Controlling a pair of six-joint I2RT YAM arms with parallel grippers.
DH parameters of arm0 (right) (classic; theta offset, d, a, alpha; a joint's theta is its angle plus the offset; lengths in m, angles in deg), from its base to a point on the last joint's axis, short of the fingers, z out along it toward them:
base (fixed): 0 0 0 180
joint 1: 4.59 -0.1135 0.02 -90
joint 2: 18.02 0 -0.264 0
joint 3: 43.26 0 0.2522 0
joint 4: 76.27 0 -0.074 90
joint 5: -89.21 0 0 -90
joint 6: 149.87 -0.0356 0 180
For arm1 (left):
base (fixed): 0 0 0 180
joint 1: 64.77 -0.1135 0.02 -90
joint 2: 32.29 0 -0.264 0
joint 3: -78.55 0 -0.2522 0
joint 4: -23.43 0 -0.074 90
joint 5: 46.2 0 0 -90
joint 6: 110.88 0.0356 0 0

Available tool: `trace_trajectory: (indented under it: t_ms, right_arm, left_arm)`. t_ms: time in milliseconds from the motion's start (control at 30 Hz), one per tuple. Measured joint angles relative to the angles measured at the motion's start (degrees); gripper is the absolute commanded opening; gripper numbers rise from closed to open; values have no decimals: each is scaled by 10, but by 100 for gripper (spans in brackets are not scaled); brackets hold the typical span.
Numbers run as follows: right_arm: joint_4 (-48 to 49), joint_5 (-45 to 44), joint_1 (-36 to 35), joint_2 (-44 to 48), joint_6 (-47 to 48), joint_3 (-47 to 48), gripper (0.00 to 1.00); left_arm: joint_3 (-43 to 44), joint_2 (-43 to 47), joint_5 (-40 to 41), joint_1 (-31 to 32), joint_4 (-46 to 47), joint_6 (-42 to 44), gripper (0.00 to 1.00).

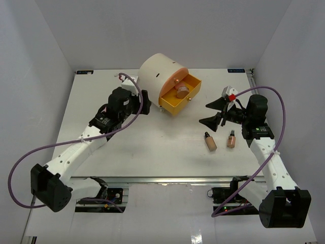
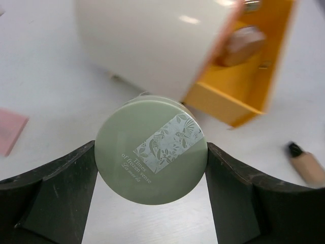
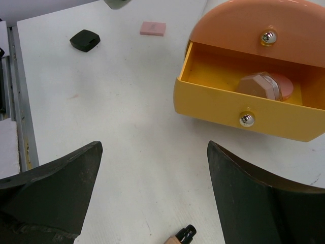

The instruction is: Organize the makeup

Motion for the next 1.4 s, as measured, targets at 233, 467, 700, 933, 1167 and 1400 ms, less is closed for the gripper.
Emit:
trace_trajectory:
  t_ms: [233,467,700,933,1167,1400]
  right_arm:
    - [2,0,9,0,-4,0,90]
    - [12,4,18,2,-11,-1,90]
    - [16,11,21,4,-16,-6,90]
    - [20,17,24,6,-23,-10,90]
    - [24,22,41,7,-25,-11,90]
    - [24,25,43,7,-25,-11,90]
  left_arm:
    - [76,-33,16,142,16,28,5]
    - [216,-208,93,192,-3,83,8]
    - [310,-306,152,197,-19,124,24]
    - [338,-341,182,197,-27,148,70]
    - [353,-365,188,197,-39,152,95]
    - [355,-364,187,197,-45,151,98]
